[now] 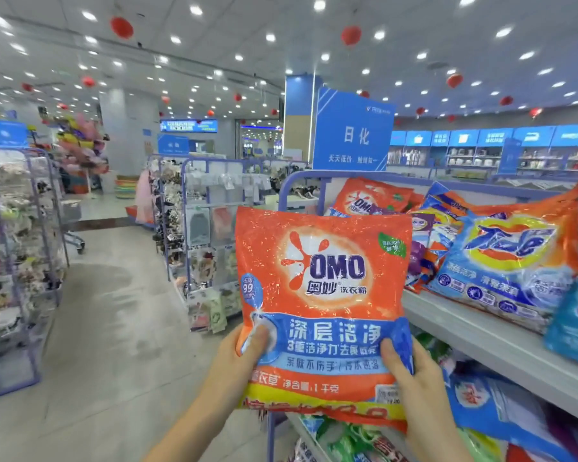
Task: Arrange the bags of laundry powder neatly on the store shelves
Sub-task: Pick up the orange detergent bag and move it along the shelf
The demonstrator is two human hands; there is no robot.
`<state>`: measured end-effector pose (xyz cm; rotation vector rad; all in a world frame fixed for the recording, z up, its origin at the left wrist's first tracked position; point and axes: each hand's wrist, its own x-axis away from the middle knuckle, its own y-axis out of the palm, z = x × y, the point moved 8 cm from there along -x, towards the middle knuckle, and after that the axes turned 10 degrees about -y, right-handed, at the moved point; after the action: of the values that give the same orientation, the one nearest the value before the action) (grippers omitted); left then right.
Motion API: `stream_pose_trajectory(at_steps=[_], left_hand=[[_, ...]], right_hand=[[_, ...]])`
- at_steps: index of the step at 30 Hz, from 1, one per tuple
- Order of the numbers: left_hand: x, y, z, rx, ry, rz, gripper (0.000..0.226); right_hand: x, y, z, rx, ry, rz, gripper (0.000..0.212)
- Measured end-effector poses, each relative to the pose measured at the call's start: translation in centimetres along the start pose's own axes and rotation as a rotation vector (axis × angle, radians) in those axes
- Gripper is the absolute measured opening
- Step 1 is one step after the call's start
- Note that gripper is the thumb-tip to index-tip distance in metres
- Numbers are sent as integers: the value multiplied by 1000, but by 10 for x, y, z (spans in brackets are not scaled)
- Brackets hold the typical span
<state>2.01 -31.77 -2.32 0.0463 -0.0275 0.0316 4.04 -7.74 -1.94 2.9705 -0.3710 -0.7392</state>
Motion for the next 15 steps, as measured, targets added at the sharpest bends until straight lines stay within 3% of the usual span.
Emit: stream_pose_trajectory(at_steps=[4, 6, 10, 15], left_hand=[[-83, -16, 13, -8, 11, 34, 63], [-125, -23, 29, -62, 44, 55, 67], [-205, -37, 58, -172, 179, 131, 74], [-292, -19, 93, -205, 277, 62, 71]], right_hand=[[-65, 36, 28, 4, -4, -15, 24], [-102, 54, 37, 20, -18, -26, 27], [-166, 83, 49, 24, -44, -45, 15], [-238, 96, 54, 125, -133, 15, 9]])
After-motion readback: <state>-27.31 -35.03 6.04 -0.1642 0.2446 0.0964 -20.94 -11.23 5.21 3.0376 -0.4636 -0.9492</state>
